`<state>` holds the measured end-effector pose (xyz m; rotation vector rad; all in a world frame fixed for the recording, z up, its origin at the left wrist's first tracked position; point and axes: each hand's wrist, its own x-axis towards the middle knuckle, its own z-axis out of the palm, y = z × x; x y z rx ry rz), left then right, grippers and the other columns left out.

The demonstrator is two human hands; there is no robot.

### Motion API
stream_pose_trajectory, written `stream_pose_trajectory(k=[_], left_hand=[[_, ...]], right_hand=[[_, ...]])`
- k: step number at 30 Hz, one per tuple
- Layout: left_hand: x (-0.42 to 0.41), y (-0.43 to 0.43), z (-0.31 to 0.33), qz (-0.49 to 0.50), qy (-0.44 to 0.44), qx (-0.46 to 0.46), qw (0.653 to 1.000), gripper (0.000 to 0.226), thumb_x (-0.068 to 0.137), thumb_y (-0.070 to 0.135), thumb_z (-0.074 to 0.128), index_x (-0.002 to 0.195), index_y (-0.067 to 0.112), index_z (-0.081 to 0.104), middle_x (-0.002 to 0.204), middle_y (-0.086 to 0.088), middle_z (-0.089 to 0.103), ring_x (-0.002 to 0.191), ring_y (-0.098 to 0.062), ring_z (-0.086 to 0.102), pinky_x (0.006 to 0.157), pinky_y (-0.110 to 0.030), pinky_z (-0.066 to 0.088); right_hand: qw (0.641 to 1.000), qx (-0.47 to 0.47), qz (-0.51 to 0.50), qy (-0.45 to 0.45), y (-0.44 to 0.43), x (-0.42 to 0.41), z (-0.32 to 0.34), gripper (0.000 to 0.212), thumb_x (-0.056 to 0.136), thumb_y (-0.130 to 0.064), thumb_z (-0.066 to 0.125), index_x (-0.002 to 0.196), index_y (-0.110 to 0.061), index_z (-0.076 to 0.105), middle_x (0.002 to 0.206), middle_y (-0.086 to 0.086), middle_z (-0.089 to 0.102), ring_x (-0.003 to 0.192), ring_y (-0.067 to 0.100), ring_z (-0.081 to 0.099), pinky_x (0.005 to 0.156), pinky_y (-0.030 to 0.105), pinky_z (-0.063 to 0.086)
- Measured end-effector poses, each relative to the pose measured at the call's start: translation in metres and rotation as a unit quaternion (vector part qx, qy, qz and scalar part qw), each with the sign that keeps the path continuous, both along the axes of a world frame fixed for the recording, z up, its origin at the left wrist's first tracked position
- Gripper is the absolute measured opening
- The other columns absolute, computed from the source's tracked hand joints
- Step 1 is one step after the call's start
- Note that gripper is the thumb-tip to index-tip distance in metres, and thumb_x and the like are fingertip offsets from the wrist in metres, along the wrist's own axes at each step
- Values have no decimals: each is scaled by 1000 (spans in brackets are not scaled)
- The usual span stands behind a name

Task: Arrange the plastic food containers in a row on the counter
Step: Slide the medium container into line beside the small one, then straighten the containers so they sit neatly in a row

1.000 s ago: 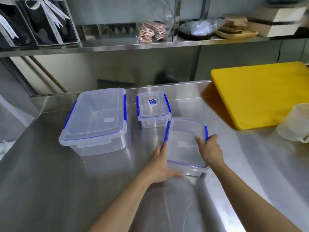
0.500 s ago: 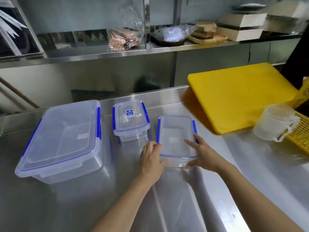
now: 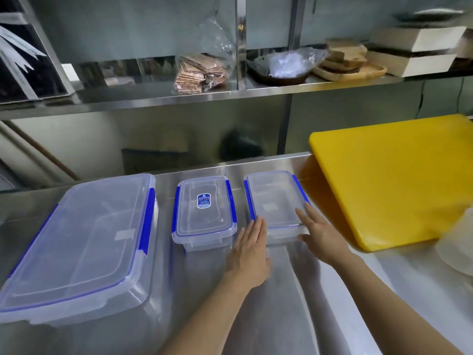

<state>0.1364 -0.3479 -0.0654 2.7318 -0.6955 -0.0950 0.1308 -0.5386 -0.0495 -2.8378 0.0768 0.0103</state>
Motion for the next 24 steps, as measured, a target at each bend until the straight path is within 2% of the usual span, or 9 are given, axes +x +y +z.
stream_pose_trajectory(k=[4, 7, 9, 13, 15, 18, 21, 22, 24], left_hand=[[16, -4, 0, 5, 2, 28, 1000, 85, 90, 25, 53, 146, 17, -11, 159, 1, -12, 146, -16, -7, 117, -33, -5], [20, -4, 12, -2, 1, 38, 999, 77, 91, 24, 50, 147, 16, -3, 160, 0, -5, 146, -17, -6, 118, -34, -4], [18, 0, 24, -10, -9, 8, 1000, 70, 92, 27, 48, 147, 17, 7, 160, -1, 2, 146, -16, -4, 118, -33, -4], [11, 30, 58, 18, -74, -92, 993, 58, 91, 33, 50, 143, 22, 26, 156, 1, 24, 144, -16, 14, 117, -32, 6], [9, 62, 76, 63, -95, -126, 985, 51, 90, 34, 52, 137, 21, 38, 147, 0, 41, 137, -20, 33, 114, -35, 24], [9, 113, 96, 158, -121, -141, 970, 41, 89, 36, 54, 125, 17, 52, 127, -5, 61, 114, -25, 55, 95, -36, 44], [2, 173, 106, 255, -151, -147, 944, 36, 88, 33, 56, 118, 12, 57, 115, -12, 66, 104, -33, 59, 89, -42, 46], [-1, 193, 108, 289, -155, -151, 932, 37, 89, 32, 56, 119, 11, 57, 117, -14, 65, 106, -34, 58, 91, -44, 45], [-9, 232, 106, 355, -161, -130, 912, 42, 88, 33, 56, 123, 9, 54, 123, -17, 61, 113, -36, 53, 97, -46, 40]], right_hand=[[999, -47, -7, -5, 2, 17, -11, 75, 91, -29, 50, 147, -18, 2, 158, 12, -3, 146, 24, 2, 114, 37, 19], [997, -70, -34, 10, 10, 23, -12, 80, 89, -37, 50, 146, -17, -2, 158, 13, -6, 146, 27, -2, 115, 43, 16], [995, -82, -51, 20, 16, 24, -8, 82, 87, -39, 52, 146, -18, -1, 158, 15, -5, 145, 31, -4, 116, 46, 14], [996, -61, -57, -16, 39, 21, 16, 79, 79, -24, 60, 143, -22, 14, 157, 13, 4, 144, 32, 1, 115, 48, 13], [996, -9, -52, -73, 64, 18, 33, 70, 77, -17, 64, 138, -21, 30, 153, 10, 22, 140, 30, 18, 113, 47, 22], [977, 158, -68, -127, 107, 12, 54, 47, 82, -17, 63, 126, -16, 49, 135, 7, 51, 118, 26, 51, 97, 42, 45], [953, 277, -53, -107, 161, 2, 65, 32, 87, -23, 55, 118, -14, 55, 115, 11, 63, 92, 22, 59, 80, 32, 47], [947, 303, -42, -94, 179, -1, 65, 32, 88, -25, 53, 118, -14, 55, 110, 10, 64, 89, 20, 59, 77, 30, 46], [938, 341, -18, -57, 216, -6, 63, 38, 89, -33, 54, 122, -14, 51, 111, 9, 62, 95, 20, 60, 80, 32, 48]])
